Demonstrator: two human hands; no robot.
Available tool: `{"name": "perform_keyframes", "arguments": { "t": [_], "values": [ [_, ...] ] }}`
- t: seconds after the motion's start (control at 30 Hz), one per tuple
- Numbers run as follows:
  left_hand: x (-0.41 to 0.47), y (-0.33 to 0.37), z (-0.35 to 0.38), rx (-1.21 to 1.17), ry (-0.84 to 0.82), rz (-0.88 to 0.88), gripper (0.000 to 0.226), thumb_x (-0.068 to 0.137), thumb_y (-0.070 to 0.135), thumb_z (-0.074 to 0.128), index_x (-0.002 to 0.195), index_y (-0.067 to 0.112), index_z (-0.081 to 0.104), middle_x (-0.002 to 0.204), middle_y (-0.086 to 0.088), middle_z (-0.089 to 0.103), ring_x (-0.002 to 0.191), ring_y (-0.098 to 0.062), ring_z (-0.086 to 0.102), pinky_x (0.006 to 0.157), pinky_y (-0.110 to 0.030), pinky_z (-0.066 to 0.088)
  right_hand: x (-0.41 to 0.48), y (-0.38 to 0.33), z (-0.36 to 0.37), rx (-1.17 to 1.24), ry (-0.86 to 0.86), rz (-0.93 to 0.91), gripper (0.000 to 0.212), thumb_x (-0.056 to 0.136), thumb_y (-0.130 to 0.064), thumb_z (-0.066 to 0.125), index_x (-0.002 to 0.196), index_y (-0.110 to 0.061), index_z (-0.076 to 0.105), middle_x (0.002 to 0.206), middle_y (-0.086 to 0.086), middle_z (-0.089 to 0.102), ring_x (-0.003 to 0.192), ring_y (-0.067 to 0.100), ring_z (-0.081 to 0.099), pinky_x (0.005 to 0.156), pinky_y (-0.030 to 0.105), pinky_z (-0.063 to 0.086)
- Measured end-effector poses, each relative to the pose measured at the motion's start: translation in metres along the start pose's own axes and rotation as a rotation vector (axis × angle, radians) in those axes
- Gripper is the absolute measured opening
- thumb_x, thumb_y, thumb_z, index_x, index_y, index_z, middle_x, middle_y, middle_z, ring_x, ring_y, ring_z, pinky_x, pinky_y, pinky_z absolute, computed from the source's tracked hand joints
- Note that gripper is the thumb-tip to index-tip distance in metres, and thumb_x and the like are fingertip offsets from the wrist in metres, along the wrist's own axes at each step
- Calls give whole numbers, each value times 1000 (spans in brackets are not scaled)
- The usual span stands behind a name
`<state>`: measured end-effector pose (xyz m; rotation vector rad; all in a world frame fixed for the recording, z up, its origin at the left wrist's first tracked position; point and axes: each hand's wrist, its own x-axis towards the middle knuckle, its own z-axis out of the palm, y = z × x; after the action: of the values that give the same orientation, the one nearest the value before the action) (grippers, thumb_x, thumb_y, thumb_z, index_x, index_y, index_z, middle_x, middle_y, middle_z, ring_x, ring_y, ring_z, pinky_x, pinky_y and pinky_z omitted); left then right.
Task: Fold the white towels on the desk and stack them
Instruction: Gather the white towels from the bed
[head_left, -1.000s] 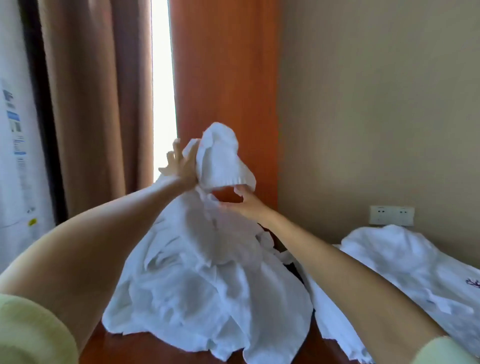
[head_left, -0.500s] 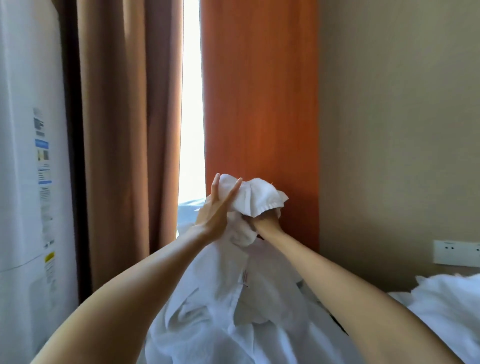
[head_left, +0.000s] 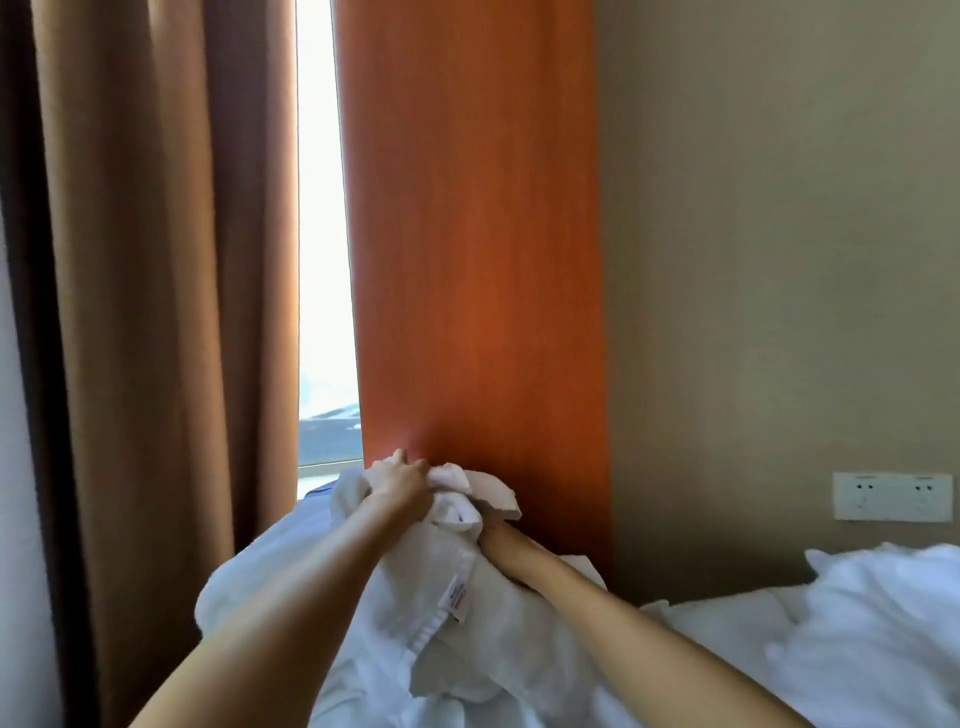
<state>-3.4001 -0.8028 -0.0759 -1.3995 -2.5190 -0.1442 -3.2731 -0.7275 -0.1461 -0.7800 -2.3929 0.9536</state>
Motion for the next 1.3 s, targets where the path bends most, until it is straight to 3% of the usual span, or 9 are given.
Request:
{"name": "perform_keyframes", "arguments": {
  "t": [0.1,0.23,0.4,0.63,0.8,0.9,1.0,1.17,1.3],
  "values": [
    [-21,-1,-4,-3,116,-72,47,96,23,48,142,25,38,142,-13,31,132,-37,33,105,-40,34,-32,8,-23,46,-115,46,49,103,-40,37,150,-25,33,151,2,39,137,21,39,111,33,32],
    [-45,14,-20,91,224,-38,60,92,15,49,148,26,28,151,-15,24,143,-41,17,112,-56,22,-89,32,-87,-36,-79,126,45,100,-25,51,143,-15,45,148,4,44,131,15,44,102,20,32],
    [-69,100,-24,-140,274,222,89,78,4,57,153,21,12,158,-13,11,149,-29,-6,111,-66,-9,-161,95,-175,-127,80,375,47,98,-20,56,142,-6,45,148,10,44,136,23,41,111,30,31],
    [-106,272,26,-318,-87,566,105,80,57,67,155,21,3,160,-5,13,148,-24,11,114,-63,0,-255,179,-234,-391,414,593,70,82,-54,69,142,-30,44,152,2,38,137,21,38,111,32,32],
    [-117,349,68,-673,-430,589,125,73,44,81,153,14,-11,158,-9,21,144,-29,25,114,-39,27,-283,220,-249,-283,540,806,104,74,-61,72,154,-27,15,160,10,7,147,29,9,118,43,18],
    [-121,377,86,-806,-426,591,130,69,28,87,150,9,-14,156,-9,22,143,-28,25,114,-34,26,-293,243,-248,-242,535,918,119,72,-69,68,155,-23,-4,161,13,1,148,32,5,119,47,10],
    [-121,394,100,-717,-443,479,137,62,39,88,151,20,-15,151,-9,27,140,-31,28,111,-41,30,-299,265,-248,-160,530,850,121,71,-67,71,154,-25,-6,162,9,3,147,32,7,117,54,5],
    [-109,402,88,-483,-228,560,65,69,36,78,127,22,51,117,1,63,110,-22,62,78,-27,47,-291,272,-247,-126,645,786,124,66,-64,78,153,-32,-3,160,8,10,144,34,14,115,56,11],
    [-96,369,54,-542,3,581,47,76,32,68,119,26,51,109,-2,67,104,-28,63,77,-33,48,-270,248,-247,-42,705,757,117,63,-64,79,151,-34,7,150,7,29,137,30,34,103,39,30]
  ]
}}
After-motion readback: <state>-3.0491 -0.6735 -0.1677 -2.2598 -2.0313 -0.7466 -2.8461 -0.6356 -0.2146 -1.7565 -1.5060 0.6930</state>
